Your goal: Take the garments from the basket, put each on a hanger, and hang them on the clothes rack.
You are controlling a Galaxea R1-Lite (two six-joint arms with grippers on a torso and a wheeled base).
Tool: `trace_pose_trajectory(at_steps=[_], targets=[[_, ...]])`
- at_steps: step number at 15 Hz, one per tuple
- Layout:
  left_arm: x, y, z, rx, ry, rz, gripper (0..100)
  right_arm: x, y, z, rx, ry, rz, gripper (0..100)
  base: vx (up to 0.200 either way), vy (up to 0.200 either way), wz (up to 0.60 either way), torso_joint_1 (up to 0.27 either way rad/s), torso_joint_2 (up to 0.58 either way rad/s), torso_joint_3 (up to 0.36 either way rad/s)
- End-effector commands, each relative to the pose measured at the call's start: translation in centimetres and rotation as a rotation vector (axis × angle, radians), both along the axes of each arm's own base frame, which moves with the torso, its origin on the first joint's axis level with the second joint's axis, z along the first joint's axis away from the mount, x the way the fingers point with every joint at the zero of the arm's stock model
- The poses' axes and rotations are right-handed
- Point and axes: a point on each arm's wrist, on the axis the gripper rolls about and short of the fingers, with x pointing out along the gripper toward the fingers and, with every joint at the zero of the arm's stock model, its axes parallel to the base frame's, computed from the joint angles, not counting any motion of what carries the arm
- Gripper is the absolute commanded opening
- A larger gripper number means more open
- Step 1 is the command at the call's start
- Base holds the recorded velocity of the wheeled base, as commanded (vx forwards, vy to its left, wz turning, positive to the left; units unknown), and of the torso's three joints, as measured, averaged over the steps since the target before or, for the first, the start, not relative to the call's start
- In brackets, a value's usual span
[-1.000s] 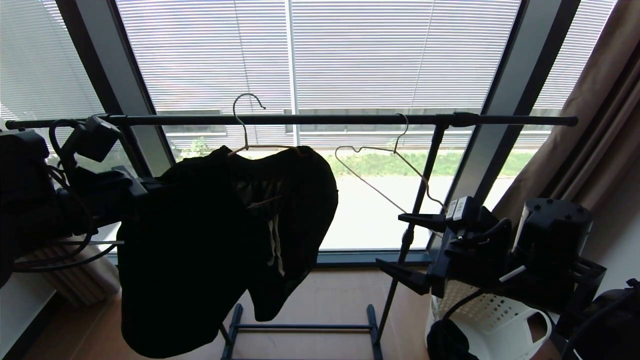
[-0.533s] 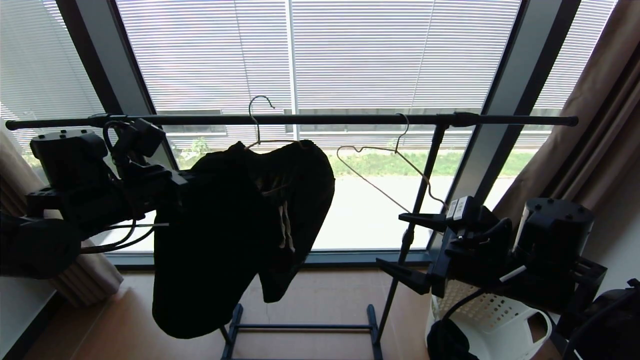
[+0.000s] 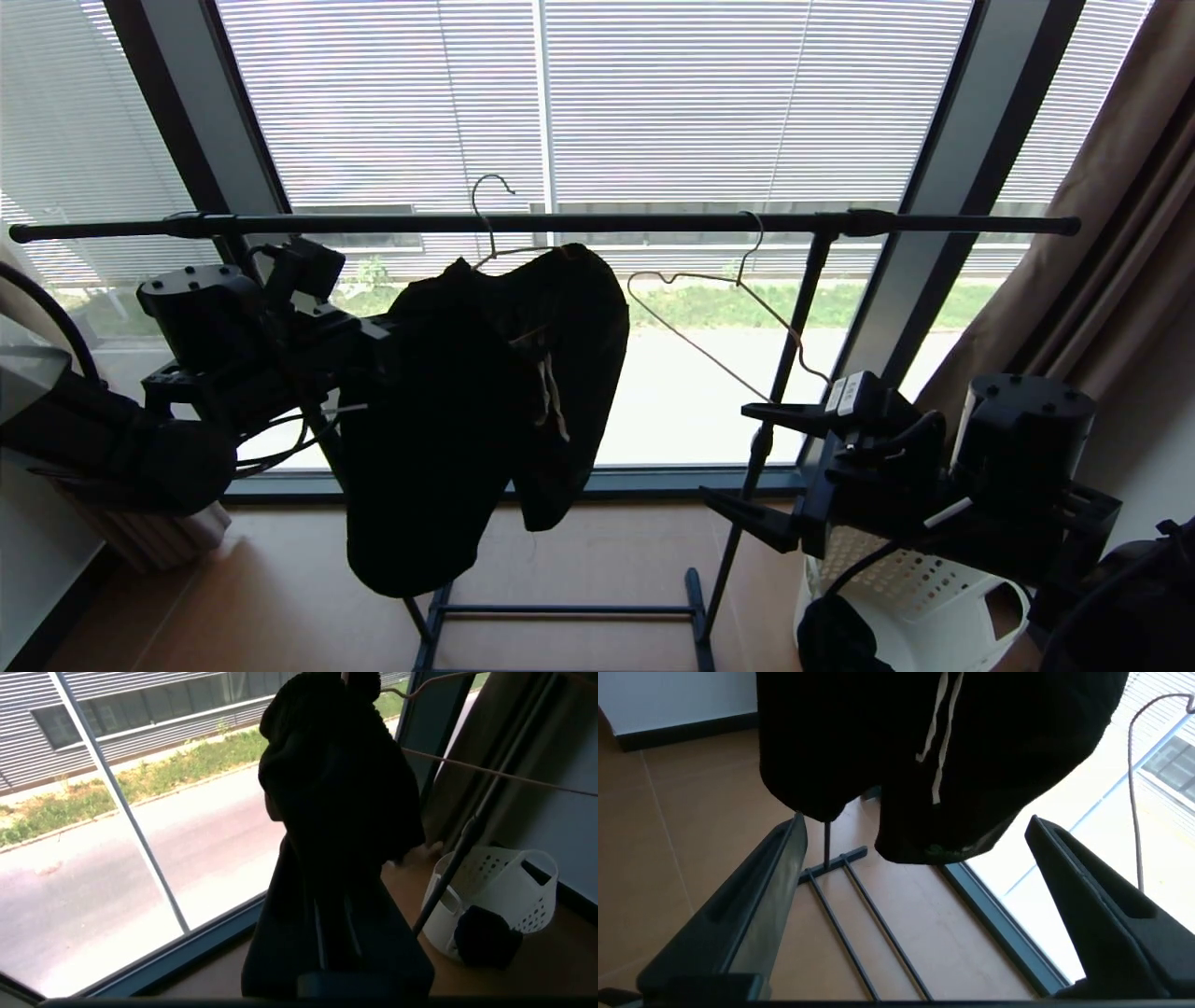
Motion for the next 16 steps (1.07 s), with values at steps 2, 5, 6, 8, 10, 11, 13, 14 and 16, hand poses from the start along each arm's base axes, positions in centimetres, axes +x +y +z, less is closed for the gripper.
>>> trace_pose_trajectory(at_steps=[2, 5, 6, 8, 10, 11, 13, 14, 16], targets=[[0.6, -0.1, -1.0, 0.001, 0.023, -0.001, 0, 0.2, 0.1, -0.5, -0.008, 0.013, 0.001, 100, 0.0, 0.0, 0.0, 0.0, 0.0, 0.0], [1.2, -0.1, -1.5, -0.001, 0.023, -0.001, 0, 0.2, 0.1, -0.6, -0.012, 0.015, 0.002, 100, 0.0, 0.0, 0.0, 0.0, 0.0, 0.0], [1.5, -0.1, -1.7, -0.018, 0.014, -0.001, 0, 0.2, 0.1, -0.6, -0.012, 0.015, 0.002, 100, 0.0, 0.0, 0.0, 0.0, 0.0, 0.0], [1.7, -0.2, -2.4, -0.031, 0.016, 0.0, 0, 0.2, 0.1, -0.7, -0.012, 0.016, 0.002, 100, 0.0, 0.0, 0.0, 0.0, 0.0, 0.0], [1.8, -0.2, -2.6, -0.03, 0.024, 0.001, 0, 0.2, 0.1, -0.8, -0.014, 0.02, 0.002, 100, 0.0, 0.0, 0.0, 0.0, 0.0, 0.0], [1.9, -0.2, -2.8, -0.03, 0.028, 0.001, 0, 0.3, 0.1, -0.7, -0.014, 0.019, 0.002, 100, 0.0, 0.0, 0.0, 0.0, 0.0, 0.0], [1.8, -0.2, -3.1, -0.029, 0.039, 0.003, 0, 0.3, 0.1, -0.9, -0.015, 0.023, 0.002, 100, 0.0, 0.0, 0.0, 0.0, 0.0, 0.0], [1.8, -0.2, -3.1, -0.03, 0.037, 0.003, 0, 0.3, 0.2, -0.9, -0.016, 0.024, 0.002, 100, 0.0, 0.0, 0.0, 0.0, 0.0, 0.0], [1.8, -0.2, -3.1, -0.03, 0.031, 0.003, 0, 0.3, 0.2, -0.9, -0.016, 0.024, 0.002, 100, 0.0, 0.0, 0.0, 0.0, 0.0, 0.0]])
